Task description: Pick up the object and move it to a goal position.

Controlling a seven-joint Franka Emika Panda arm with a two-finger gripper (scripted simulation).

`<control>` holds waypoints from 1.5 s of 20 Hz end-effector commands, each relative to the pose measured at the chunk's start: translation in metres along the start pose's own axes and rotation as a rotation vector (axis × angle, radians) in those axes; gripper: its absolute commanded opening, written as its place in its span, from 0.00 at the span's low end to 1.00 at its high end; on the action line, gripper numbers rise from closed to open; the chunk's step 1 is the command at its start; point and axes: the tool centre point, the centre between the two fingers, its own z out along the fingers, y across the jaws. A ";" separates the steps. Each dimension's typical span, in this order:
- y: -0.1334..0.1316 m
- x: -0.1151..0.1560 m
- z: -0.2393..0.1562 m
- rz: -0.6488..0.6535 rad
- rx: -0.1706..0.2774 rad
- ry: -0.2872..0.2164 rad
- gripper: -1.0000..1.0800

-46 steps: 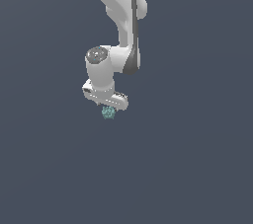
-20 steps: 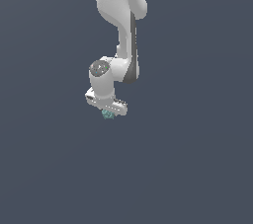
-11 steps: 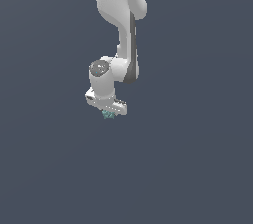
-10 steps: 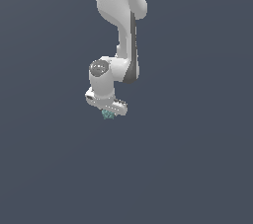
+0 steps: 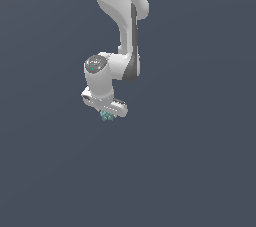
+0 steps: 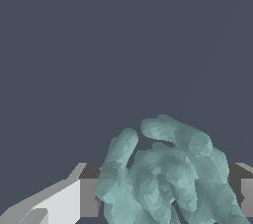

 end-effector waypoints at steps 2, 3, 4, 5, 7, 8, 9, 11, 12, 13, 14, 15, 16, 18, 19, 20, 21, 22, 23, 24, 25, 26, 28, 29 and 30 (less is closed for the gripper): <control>-0.001 0.013 -0.022 0.000 0.000 0.001 0.00; -0.001 0.017 -0.029 0.000 0.000 0.001 0.00; -0.002 0.022 -0.037 0.000 0.000 0.001 0.00; -0.002 0.026 -0.045 0.000 -0.001 0.001 0.00; -0.003 0.036 -0.061 0.000 -0.001 0.001 0.00; -0.003 0.041 -0.069 0.000 -0.001 0.001 0.00; -0.003 0.046 -0.077 0.000 -0.001 0.001 0.00; -0.004 0.056 -0.094 0.000 -0.001 0.001 0.00; -0.005 0.061 -0.102 0.000 -0.001 0.001 0.00; -0.005 0.066 -0.110 0.000 -0.001 0.001 0.00; -0.006 0.071 -0.117 0.000 -0.001 0.001 0.00; -0.006 0.075 -0.124 0.000 -0.001 0.001 0.00; -0.006 0.080 -0.131 0.000 -0.001 0.001 0.00; -0.007 0.088 -0.145 0.000 -0.001 0.001 0.00; -0.008 0.092 -0.151 0.000 -0.001 0.001 0.00; -0.008 0.096 -0.157 0.000 -0.001 0.001 0.00; -0.008 0.100 -0.163 0.000 -0.001 0.001 0.00; -0.009 0.103 -0.168 0.000 -0.001 0.001 0.00; -0.009 0.107 -0.174 0.000 -0.001 0.001 0.00; -0.009 0.110 -0.179 0.000 -0.001 0.001 0.00; -0.010 0.114 -0.184 0.000 -0.001 0.000 0.00; -0.010 0.117 -0.189 0.000 -0.001 0.000 0.00; -0.011 0.123 -0.199 0.000 -0.001 0.000 0.00; -0.011 0.126 -0.203 0.000 -0.001 0.000 0.00; -0.011 0.129 -0.207 0.000 -0.001 0.000 0.00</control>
